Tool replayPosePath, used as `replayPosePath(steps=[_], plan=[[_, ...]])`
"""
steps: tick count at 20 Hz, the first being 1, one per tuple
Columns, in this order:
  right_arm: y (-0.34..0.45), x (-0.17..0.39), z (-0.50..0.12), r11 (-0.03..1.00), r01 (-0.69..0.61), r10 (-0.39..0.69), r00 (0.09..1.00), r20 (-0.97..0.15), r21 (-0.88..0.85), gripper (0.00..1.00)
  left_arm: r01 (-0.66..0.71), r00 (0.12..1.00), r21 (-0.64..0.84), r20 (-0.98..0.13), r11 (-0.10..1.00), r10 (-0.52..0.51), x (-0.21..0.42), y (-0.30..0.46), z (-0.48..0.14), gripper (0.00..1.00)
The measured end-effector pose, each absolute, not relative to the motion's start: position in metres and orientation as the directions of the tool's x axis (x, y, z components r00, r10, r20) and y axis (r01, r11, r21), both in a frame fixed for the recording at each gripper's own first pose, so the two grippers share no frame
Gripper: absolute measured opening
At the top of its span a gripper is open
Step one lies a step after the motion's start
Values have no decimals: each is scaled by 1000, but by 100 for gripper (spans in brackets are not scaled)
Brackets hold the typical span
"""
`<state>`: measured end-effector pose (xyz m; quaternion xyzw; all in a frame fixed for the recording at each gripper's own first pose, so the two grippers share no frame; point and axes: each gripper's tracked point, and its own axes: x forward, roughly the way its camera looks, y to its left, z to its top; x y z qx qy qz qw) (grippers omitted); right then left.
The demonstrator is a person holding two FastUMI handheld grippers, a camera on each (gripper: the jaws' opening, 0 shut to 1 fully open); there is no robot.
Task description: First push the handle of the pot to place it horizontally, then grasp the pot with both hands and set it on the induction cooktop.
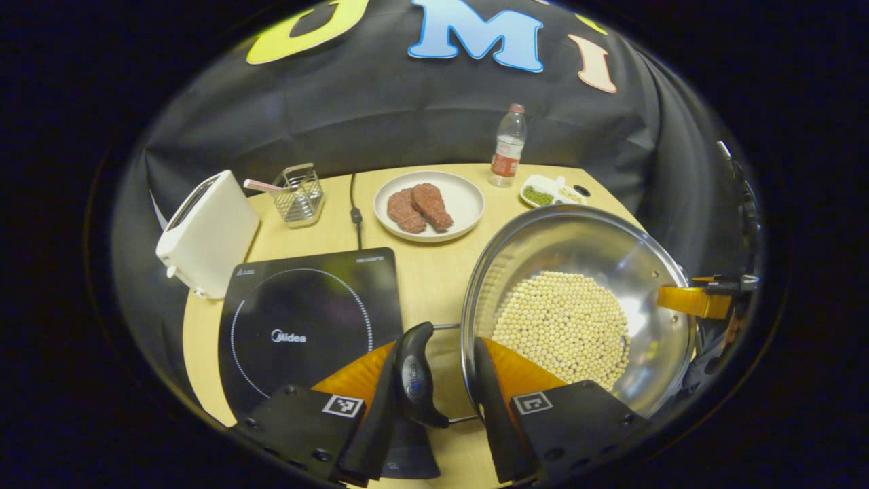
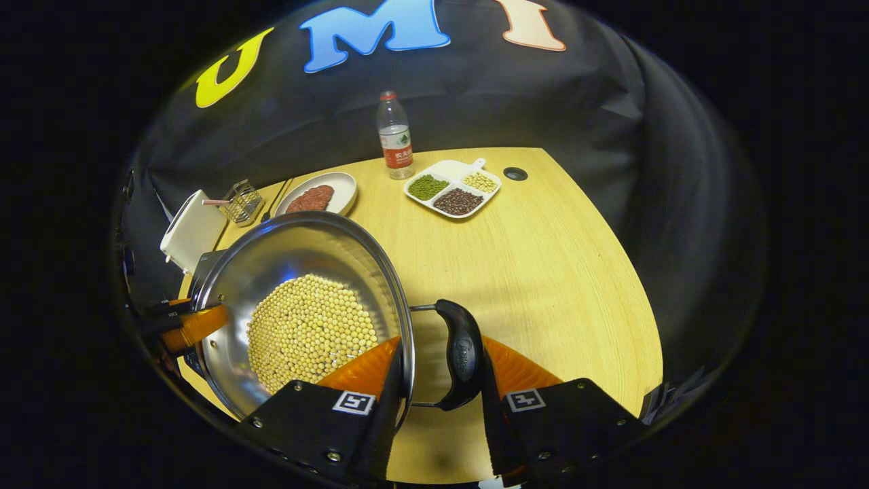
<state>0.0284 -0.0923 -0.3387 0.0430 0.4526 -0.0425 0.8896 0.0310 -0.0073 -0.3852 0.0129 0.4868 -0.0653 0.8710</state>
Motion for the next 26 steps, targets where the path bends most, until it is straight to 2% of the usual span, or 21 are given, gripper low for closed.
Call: replayPosePath(steps=[2, 4, 5, 15, 16, 26], plan=[[-76, 27, -335, 994, 106, -33, 589, -807, 37, 56, 120, 521, -43, -848, 992, -100, 28, 9, -380, 62], [-59, 26, -334, 994, 99, -27, 589, -808, 40, 56, 112, 523, -43, -847, 993, -95, 24, 25, -376, 65], [-51, 25, -332, 995, 94, -23, 591, -807, 40, 56, 109, 523, -40, -847, 993, -92, 22, 34, -374, 63], [24, 29, -333, 997, 44, 20, 588, -808, 56, 55, 58, 530, -23, -846, 998, -50, 5, 114, -364, 63], [32, 29, -334, 998, 40, 23, 586, -810, 57, 55, 55, 531, -20, -846, 998, -46, 4, 121, -363, 65], [99, 48, -336, 997, 6, 54, 580, -813, 71, 55, 12, 528, -7, -849, 1000, -13, 6, 192, -359, 63]])
